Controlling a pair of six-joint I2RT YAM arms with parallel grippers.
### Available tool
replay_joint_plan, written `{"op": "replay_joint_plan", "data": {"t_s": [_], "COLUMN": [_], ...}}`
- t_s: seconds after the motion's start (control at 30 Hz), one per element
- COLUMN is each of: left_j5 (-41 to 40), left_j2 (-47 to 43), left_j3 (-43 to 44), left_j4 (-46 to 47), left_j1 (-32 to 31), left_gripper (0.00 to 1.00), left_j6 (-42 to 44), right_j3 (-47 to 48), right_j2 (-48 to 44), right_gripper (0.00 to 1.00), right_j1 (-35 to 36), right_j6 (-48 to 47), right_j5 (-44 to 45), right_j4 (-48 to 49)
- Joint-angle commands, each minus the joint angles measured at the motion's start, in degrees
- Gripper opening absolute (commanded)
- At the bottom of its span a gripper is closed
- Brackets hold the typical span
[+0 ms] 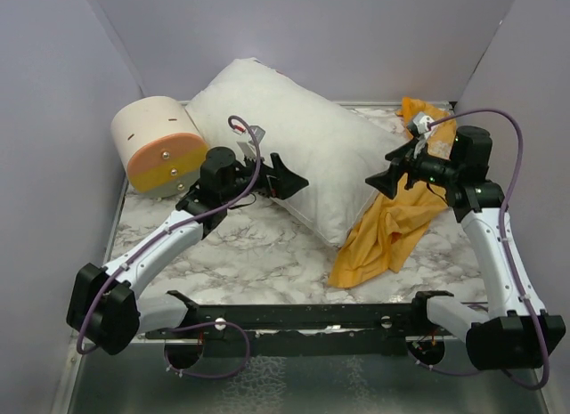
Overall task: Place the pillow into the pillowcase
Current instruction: Adjust the pillowcase at the center of the board.
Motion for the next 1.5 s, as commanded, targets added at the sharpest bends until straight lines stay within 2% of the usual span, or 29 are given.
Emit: {"op": "replay_joint_plan", "data": {"t_s": [0.0, 0.1, 0.2, 0.37, 0.5, 0.7, 0.8, 0.97, 1.13, 1.23, 1.3, 1.47], "left_j5": [-1.8, 0.7, -1.6, -15.8, -31.2, -38.8, -37.5, -29.8, -20.2, -14.4, -11.8, -13.2], "left_j2": [3.6, 5.0, 4.9, 5.3, 6.0, 8.6, 10.2, 11.6, 15.4, 18.7, 21.9, 27.8], "left_j3": [5.9, 9.4, 13.4, 22.7, 28.2, 34.0, 35.5, 34.5, 35.6, 37.6, 39.7, 47.4], "left_j4": [-7.0, -9.6, -14.7, -31.9, -39.9, -45.0, -47.1, -45.4, -40.9, -36.7, -34.7, -34.4], "left_j1": [4.0, 7.7, 9.0, 9.5, 10.4, 14.8, 15.6, 18.5, 23.9, 24.7, 24.7, 24.7], "left_gripper": [0.96, 0.95, 0.95, 0.95, 0.95, 0.90, 0.85, 0.79, 0.81, 0.81, 0.86, 0.90], "left_j6": [3.4, 3.0, 6.5, 18.4, 26.5, 33.7, 35.0, 34.5, 30.8, 27.6, 25.5, 25.3], "right_j3": [1.3, -0.1, -2.6, -6.7, -8.2, -11.1, -10.4, -9.8, -8.9, -8.6, -8.3, -8.2], "right_j2": [5.6, 6.4, 7.3, 8.7, 7.7, 7.4, 7.2, 7.9, 8.1, 7.8, 7.8, 8.8], "right_gripper": [0.99, 1.00, 0.99, 0.99, 0.99, 1.00, 1.00, 1.00, 1.00, 1.00, 1.00, 1.00], "right_j1": [-0.3, -0.3, -0.3, -1.2, -1.7, -1.8, -1.8, -1.7, -1.7, -1.6, -1.6, -1.5], "right_j6": [-2.4, -0.3, 2.2, 5.7, 6.0, 6.5, 6.0, 5.7, 4.0, 2.4, 2.0, 1.9], "right_j5": [-3.5, -3.8, -4.1, -8.6, -10.2, -13.5, -13.7, -15.6, -15.0, -12.8, -11.6, -10.9], "right_j4": [1.6, 5.6, 9.5, 14.8, 15.7, 17.3, 17.0, 17.1, 15.5, 14.3, 13.8, 13.8]}}
